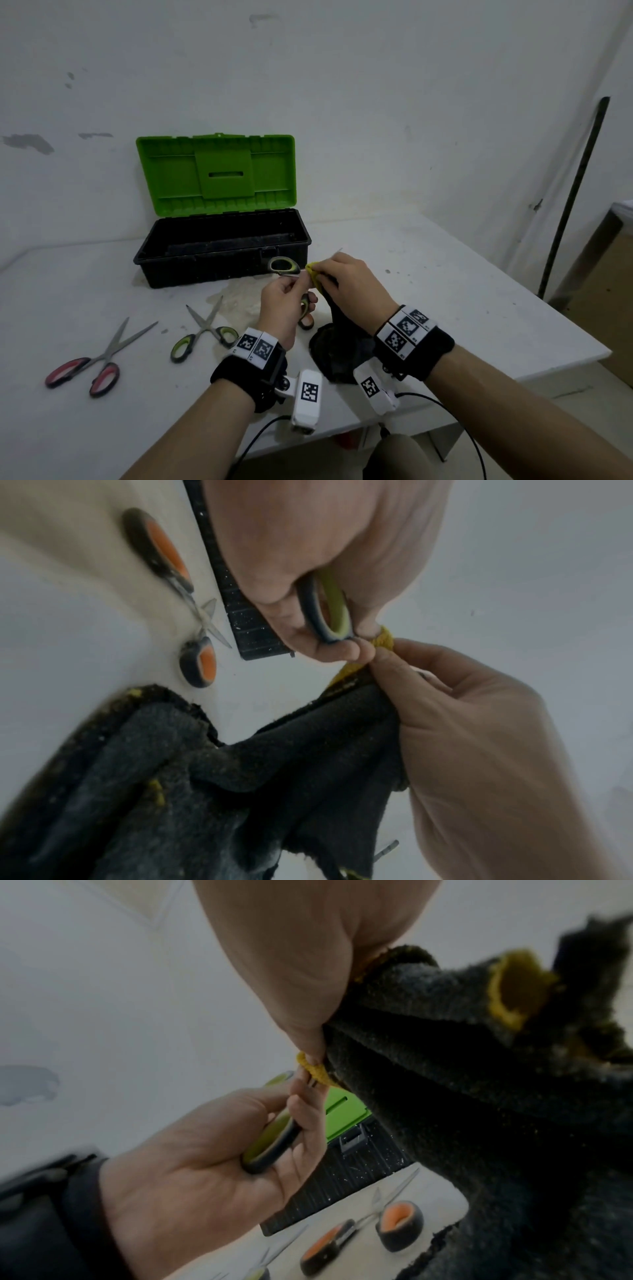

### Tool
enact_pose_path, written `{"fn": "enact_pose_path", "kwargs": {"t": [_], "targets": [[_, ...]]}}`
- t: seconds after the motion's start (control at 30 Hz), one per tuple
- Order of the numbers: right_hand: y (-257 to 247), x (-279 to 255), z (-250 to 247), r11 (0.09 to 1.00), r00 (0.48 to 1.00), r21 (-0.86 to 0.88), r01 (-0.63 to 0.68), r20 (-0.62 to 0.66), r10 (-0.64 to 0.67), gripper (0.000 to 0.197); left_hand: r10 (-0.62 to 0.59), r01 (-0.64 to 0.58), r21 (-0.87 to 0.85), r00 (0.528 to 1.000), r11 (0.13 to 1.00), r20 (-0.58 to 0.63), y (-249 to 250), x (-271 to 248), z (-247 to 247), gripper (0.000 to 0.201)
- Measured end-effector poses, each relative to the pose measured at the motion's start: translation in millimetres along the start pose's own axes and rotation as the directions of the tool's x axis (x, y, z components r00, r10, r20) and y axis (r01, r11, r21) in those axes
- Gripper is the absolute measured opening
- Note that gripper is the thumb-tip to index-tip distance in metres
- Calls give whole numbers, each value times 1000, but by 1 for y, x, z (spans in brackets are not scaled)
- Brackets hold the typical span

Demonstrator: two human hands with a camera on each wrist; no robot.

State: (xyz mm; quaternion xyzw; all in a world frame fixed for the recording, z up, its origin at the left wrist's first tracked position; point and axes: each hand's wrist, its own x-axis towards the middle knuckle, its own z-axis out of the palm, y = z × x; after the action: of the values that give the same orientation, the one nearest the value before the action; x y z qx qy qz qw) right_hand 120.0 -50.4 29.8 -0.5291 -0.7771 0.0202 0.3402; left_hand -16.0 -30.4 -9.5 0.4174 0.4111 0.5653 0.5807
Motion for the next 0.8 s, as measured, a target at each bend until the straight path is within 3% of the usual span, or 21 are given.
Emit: {"fn": "enact_pose_path", "kwargs": {"t": [0.17, 0.23, 0.43, 0.67, 0.73, 0.8], "targets": [[22, 13, -19, 990, 981, -15, -142, -137, 139, 17, 5, -4, 11, 1000, 1000, -14, 1, -2, -3, 26], [25, 12, -25, 992, 978, -8, -128, -168, 125, 18, 7, -7, 7, 1000, 1000, -20, 2, -2, -2, 24], [3, -6, -11, 998, 998, -21, 65, -9, -65, 18, 21, -21, -11, 1000, 1000, -8, -1, -1, 4, 24], [19, 15, -23, 991, 983, -21, -134, -132, 130, 19, -37, 37, 7, 999, 999, -6, -2, 1, -2, 34], [16, 16, -27, 994, 981, -7, -112, -159, 110, 19, -19, 19, 2, 1000, 1000, -24, 0, 0, -3, 30], [5, 11, -25, 999, 994, 17, -35, -105, 37, 20, 8, -9, -15, 999, 1000, -37, 3, 1, -2, 25]]}}
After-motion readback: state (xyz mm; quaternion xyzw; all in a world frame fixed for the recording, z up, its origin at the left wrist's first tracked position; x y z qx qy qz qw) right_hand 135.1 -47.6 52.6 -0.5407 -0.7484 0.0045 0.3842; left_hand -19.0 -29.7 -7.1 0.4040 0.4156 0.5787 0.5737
